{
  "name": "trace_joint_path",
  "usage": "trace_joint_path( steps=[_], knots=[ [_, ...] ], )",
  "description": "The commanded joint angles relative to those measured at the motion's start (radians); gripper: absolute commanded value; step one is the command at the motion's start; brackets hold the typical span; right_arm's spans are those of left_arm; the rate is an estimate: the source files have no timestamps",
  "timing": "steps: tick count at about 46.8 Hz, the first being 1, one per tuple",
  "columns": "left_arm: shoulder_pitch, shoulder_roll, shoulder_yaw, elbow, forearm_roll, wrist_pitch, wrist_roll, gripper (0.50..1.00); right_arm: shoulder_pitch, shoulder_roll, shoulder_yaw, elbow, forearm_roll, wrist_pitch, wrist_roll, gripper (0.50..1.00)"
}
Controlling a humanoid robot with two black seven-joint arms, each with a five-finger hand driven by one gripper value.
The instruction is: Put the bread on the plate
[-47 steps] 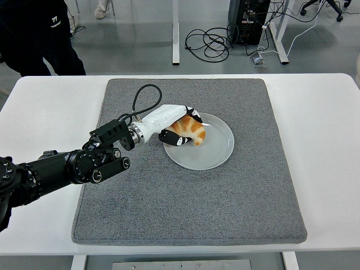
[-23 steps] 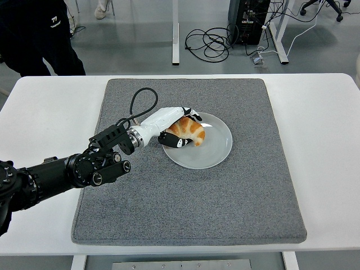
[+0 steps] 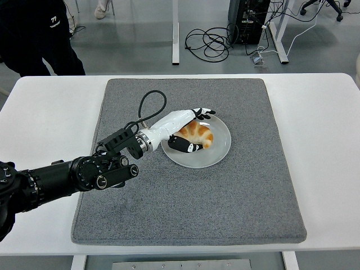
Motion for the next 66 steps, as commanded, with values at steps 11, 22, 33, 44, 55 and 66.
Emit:
trace_joint_path(
  steps=[11, 22, 33, 44, 55, 66],
  knots=[
    [-0.005, 0.0, -0.031, -0.033, -0.001, 0.0, 0.005, 0.846, 0.0, 0.0, 0.0, -0.001, 0.0, 0.0, 0.0, 1.0],
    [-0.012, 0.0, -0.1, -0.033, -0.105, -0.002, 0.006, 0.849, 0.0, 0.0, 0.0, -0.001, 0.0, 0.0, 0.0, 1.0],
    [-0.012, 0.0, -0.242, -0.031, -0.26, -0.009, 0.011, 0.852, 0.003, 0.0, 0.0, 0.0, 0.0, 0.0, 0.0, 1.0],
    [-0.014, 0.058, -0.327, -0.033, -0.4, -0.08, 0.052, 0.871, 0.006, 0.0, 0.0, 0.003, 0.0, 0.0, 0.0, 1.0],
    [0.005, 0.202, -0.55, -0.031, -0.592, -0.383, 0.146, 0.951, 0.006, 0.0, 0.0, 0.003, 0.0, 0.0, 0.0, 1.0],
    [0.032, 0.278, -0.607, -0.031, -0.609, -0.433, 0.166, 0.958, 0.006, 0.0, 0.002, 0.005, 0.0, 0.0, 0.0, 1.0]
  ],
)
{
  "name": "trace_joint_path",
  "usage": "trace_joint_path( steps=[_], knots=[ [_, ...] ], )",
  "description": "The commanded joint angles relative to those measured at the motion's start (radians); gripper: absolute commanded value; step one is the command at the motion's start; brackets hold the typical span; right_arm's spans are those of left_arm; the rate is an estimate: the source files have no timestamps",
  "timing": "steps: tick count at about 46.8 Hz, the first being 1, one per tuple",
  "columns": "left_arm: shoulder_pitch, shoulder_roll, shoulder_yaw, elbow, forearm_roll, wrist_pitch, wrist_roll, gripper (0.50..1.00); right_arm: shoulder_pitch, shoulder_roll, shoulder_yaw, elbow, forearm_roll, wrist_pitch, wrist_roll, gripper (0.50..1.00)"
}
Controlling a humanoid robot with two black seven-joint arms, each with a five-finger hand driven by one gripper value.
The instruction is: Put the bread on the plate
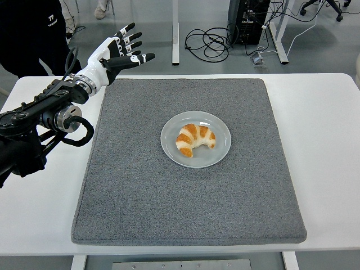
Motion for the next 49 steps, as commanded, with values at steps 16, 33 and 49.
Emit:
trace_joint_path(
  steps=[16, 33, 49],
  knots=[
    [0.118, 0.048, -0.156, 0.009, -0.166, -0.208, 0.074, 0.958, 0.002, 0.0, 0.002, 0.001, 0.0, 0.0, 0.0, 1.0],
    [0.218, 0.038, -0.285, 0.058, -0.195, -0.323, 0.091, 0.961, 0.0, 0.0, 0.0, 0.002, 0.0, 0.002, 0.0, 1.0],
    [0.216, -0.007, -0.271, 0.118, -0.182, -0.321, 0.037, 0.963, -0.006, 0.0, -0.003, 0.002, 0.0, 0.002, 0.0, 1.0]
  ],
)
